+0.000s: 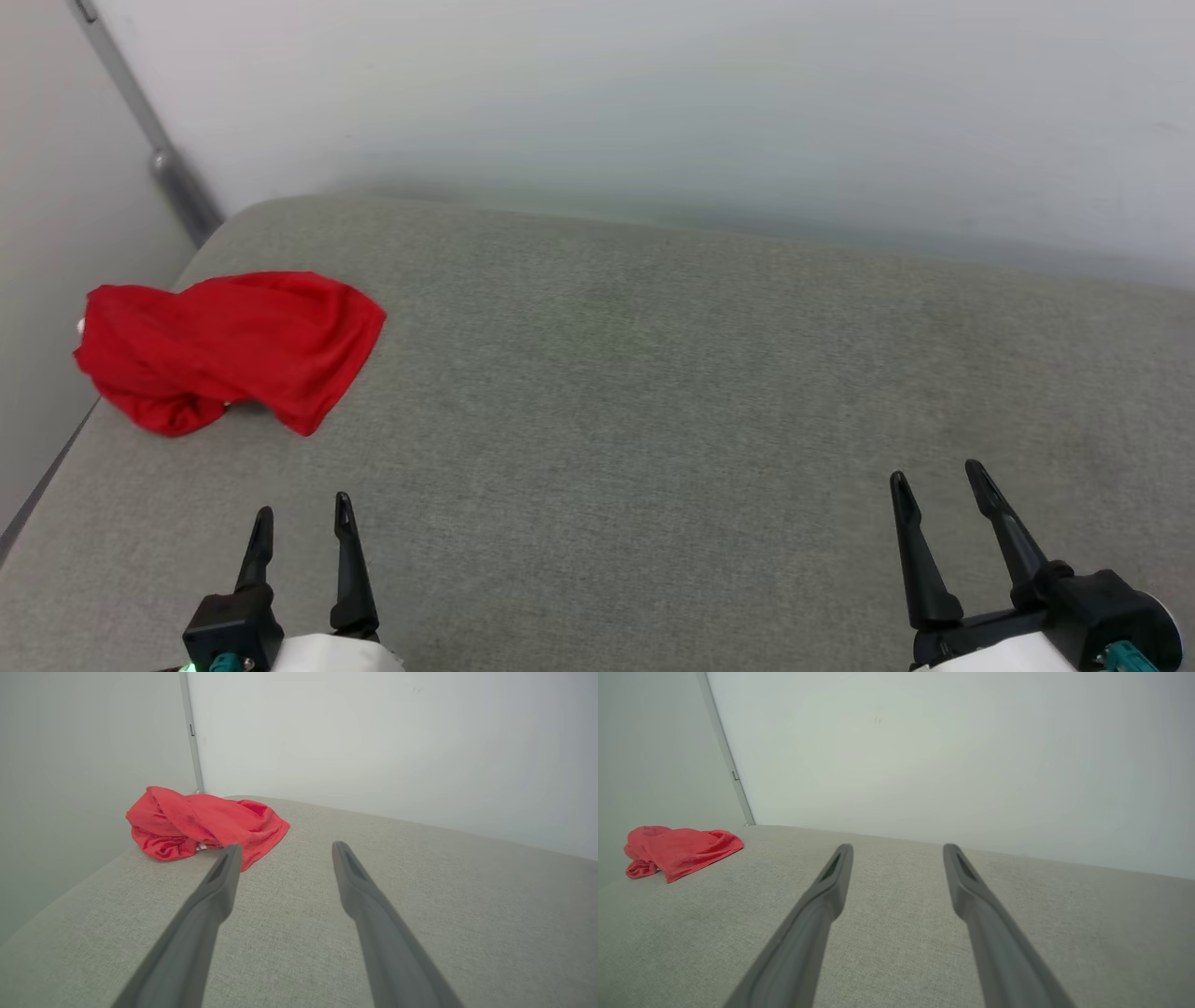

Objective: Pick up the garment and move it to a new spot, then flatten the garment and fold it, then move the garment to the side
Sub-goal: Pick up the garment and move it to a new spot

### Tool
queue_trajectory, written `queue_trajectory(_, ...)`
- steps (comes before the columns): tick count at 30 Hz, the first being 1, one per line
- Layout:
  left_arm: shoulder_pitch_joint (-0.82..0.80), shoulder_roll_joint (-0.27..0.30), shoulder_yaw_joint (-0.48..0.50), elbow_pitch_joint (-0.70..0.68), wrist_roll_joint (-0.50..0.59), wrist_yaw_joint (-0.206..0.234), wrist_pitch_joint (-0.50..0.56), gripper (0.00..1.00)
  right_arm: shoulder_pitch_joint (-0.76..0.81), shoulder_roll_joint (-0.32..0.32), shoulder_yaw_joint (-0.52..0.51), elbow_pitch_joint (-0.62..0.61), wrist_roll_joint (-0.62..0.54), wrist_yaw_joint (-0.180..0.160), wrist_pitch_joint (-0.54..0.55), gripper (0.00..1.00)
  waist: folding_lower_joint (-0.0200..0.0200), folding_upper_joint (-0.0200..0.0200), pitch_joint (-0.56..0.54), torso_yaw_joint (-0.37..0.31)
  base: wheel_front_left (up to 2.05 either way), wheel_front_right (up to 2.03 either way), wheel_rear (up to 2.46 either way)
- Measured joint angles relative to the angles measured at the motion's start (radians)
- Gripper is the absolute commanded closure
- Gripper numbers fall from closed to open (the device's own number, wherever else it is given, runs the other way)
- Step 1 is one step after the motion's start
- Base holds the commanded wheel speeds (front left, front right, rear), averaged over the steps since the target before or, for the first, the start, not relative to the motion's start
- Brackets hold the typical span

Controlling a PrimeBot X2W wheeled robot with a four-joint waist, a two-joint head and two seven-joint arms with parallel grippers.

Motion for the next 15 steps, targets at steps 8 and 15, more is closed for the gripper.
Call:
queue_trajectory(8,0.003,0.0,0.03,-0.004,-0.014,0.0,0.0,0.0,0.007,0.0,0.008,-0.002,-0.001,0.0,0.0,0.0,0.0,0.0,-0.002,0.124,0.0,0.0,0.0)
queue_trajectory(15,0.013,0.0,0.055,-0.013,-0.023,0.0,0.0,0.0,0.009,0.0,0.017,-0.002,-0.007,0.0,0.0,0.0,0.0,0.0,-0.007,0.229,0.0,0.0,0.0)
